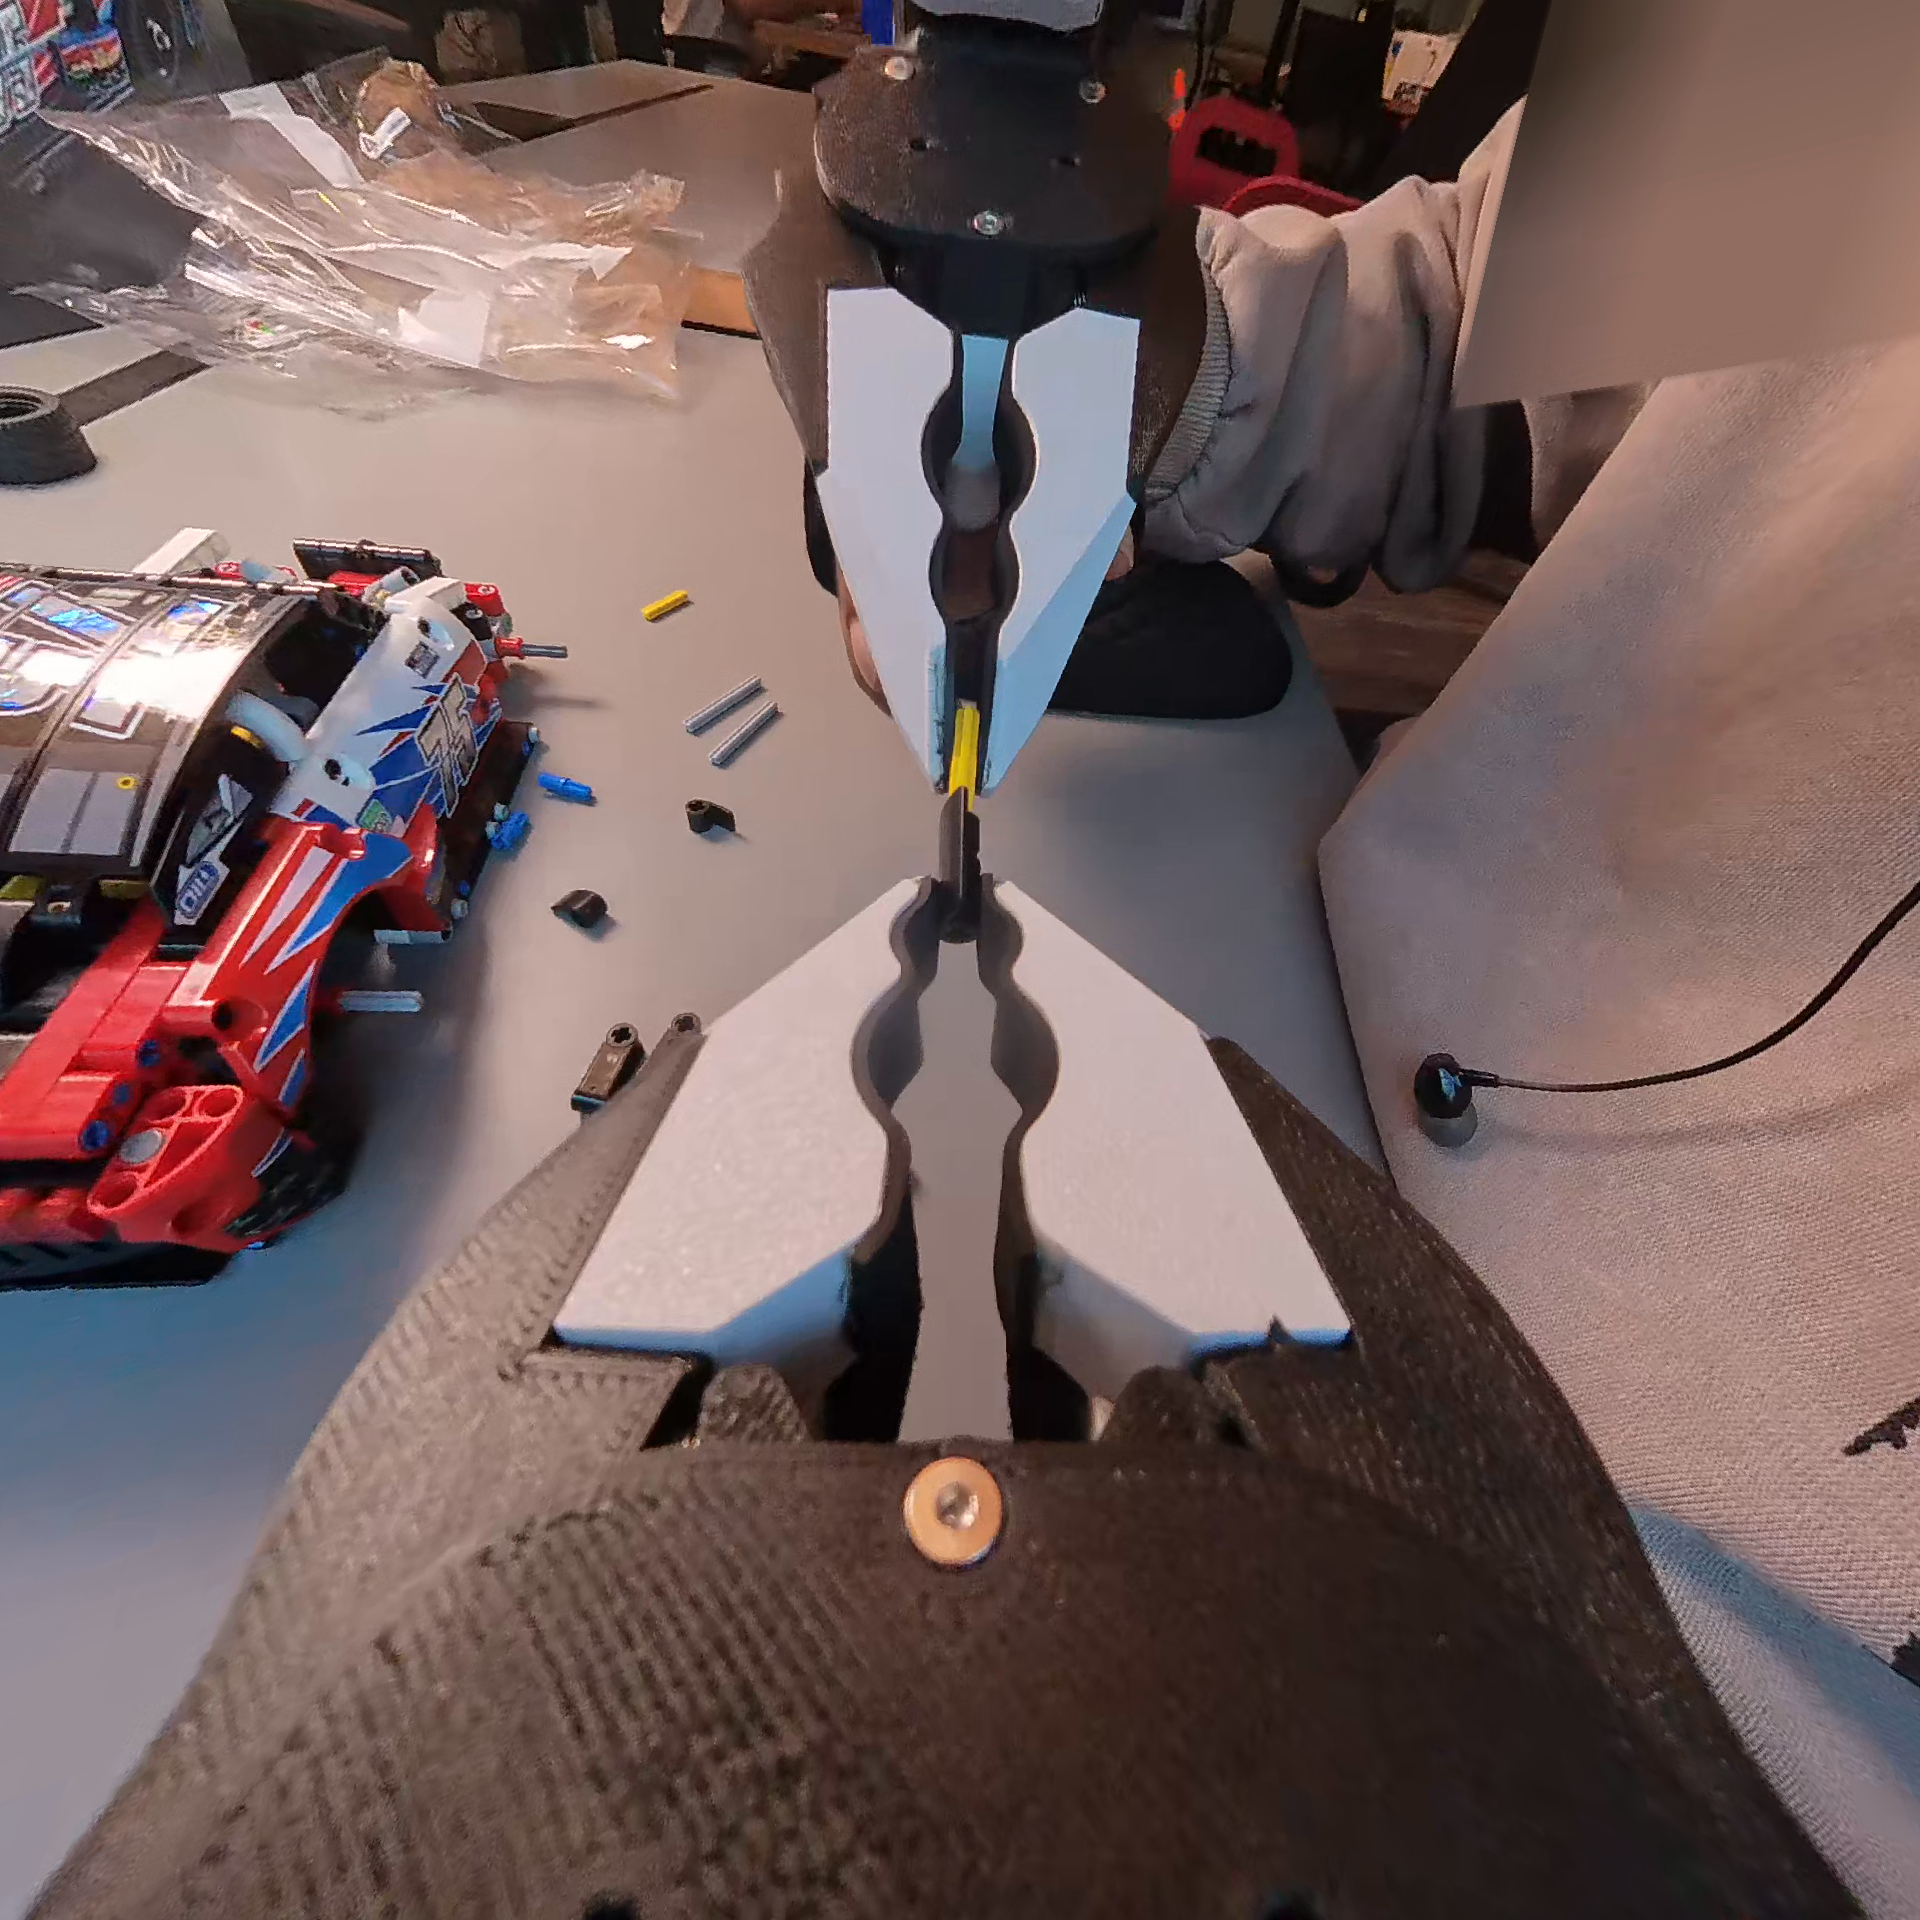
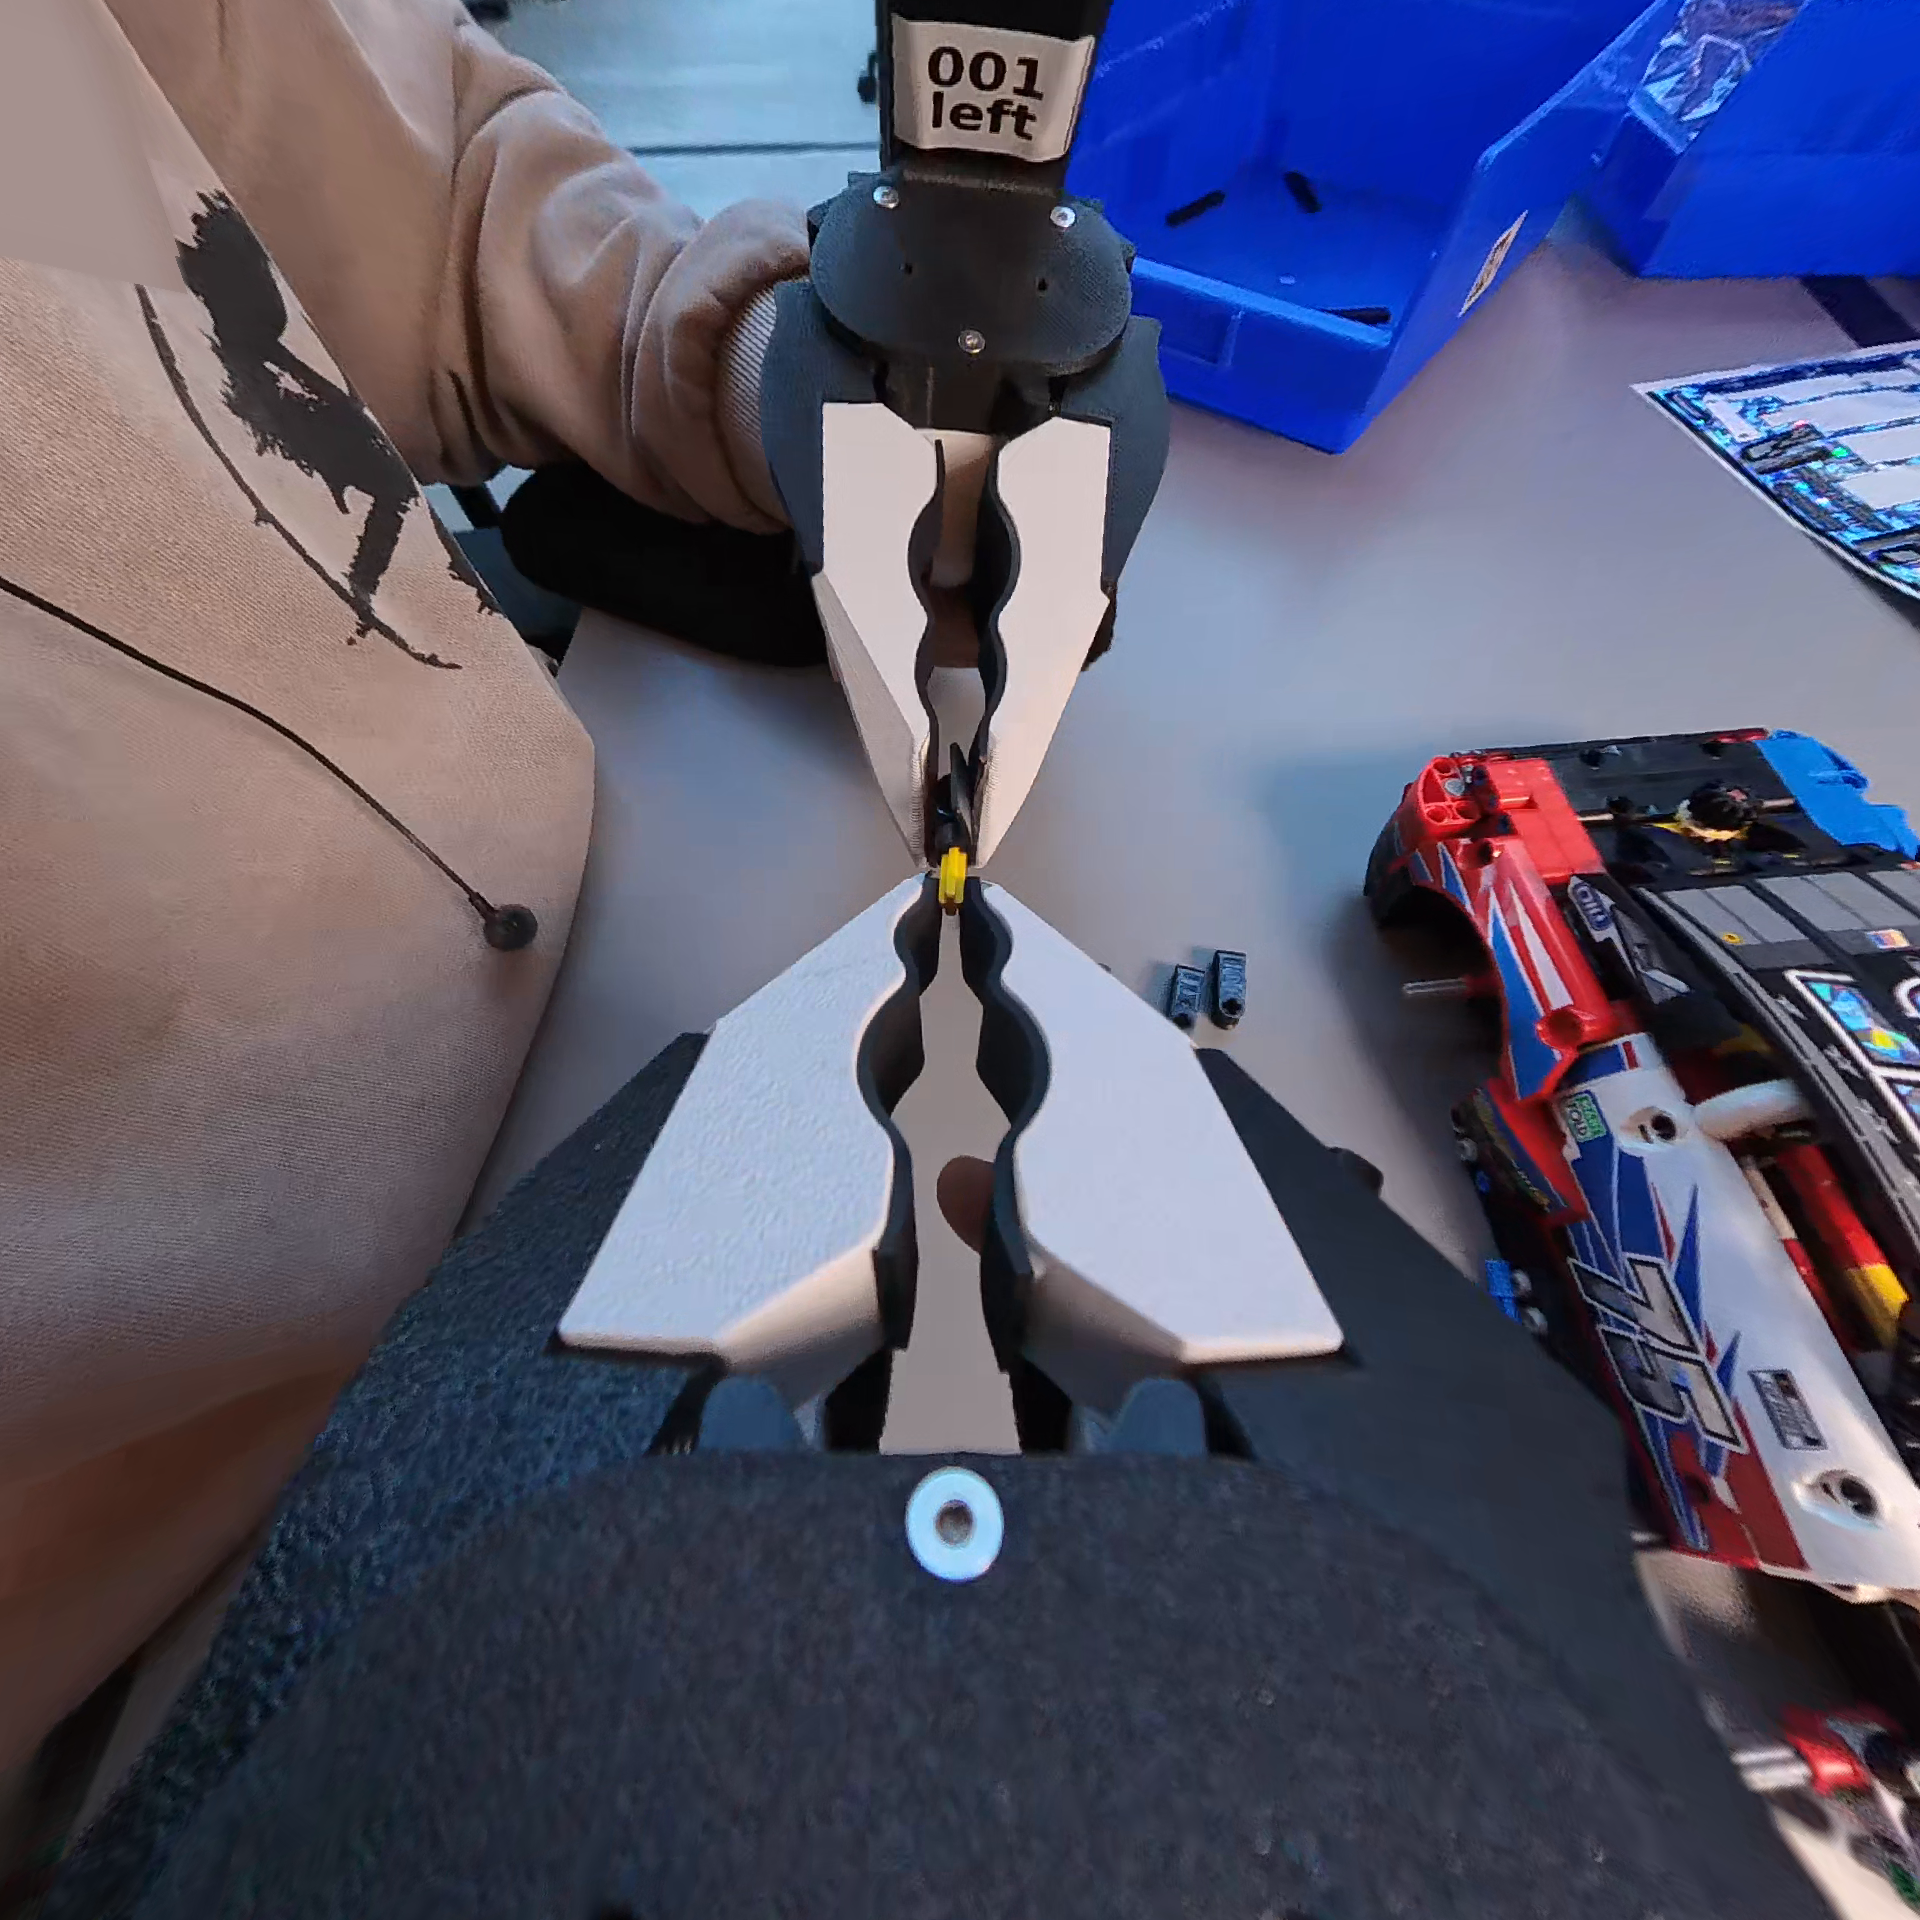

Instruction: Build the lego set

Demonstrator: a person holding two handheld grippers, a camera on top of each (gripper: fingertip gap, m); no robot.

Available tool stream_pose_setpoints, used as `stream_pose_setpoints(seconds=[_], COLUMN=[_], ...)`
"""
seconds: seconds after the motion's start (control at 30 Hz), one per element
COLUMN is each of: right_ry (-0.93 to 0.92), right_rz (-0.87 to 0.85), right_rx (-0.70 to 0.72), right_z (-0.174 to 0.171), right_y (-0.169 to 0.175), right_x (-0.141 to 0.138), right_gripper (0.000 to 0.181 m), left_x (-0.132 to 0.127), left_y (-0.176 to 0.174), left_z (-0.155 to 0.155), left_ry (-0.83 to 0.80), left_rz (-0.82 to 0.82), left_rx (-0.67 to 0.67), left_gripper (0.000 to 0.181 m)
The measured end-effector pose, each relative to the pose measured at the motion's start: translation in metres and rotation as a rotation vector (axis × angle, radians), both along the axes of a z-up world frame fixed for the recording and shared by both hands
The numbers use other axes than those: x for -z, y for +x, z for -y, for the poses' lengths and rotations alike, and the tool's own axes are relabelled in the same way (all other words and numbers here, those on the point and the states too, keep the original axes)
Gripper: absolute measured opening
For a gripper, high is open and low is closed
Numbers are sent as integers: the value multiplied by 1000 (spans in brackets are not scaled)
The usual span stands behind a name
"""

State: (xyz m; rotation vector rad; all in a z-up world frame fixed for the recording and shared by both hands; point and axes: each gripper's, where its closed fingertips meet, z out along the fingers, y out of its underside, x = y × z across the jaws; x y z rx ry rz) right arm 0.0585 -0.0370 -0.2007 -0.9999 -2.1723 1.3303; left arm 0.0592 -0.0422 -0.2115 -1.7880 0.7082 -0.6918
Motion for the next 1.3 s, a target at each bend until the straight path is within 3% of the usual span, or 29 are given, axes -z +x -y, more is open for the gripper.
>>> stream_pose_setpoints(seconds=[0.37,0.63,1.07,1.3], right_ry=[-218,-104,-198,-208], right_rz=[-82,-40,-19,-55], right_rx=[84,63,94,102], right_z=[2,2,3,-6], right_y=[-1,-2,-5,-8], right_x=[-7,2,23,18], right_gripper=[1,1,1,2], left_x=[-9,-1,20,17], left_y=[2,2,0,-3], left_z=[-1,-4,-5,-12], left_ry=[45,64,-29,-72], left_rz=[60,-52,-123,-78], left_rx=[-7,-30,-41,-53], left_gripper=[5,4,4,5])
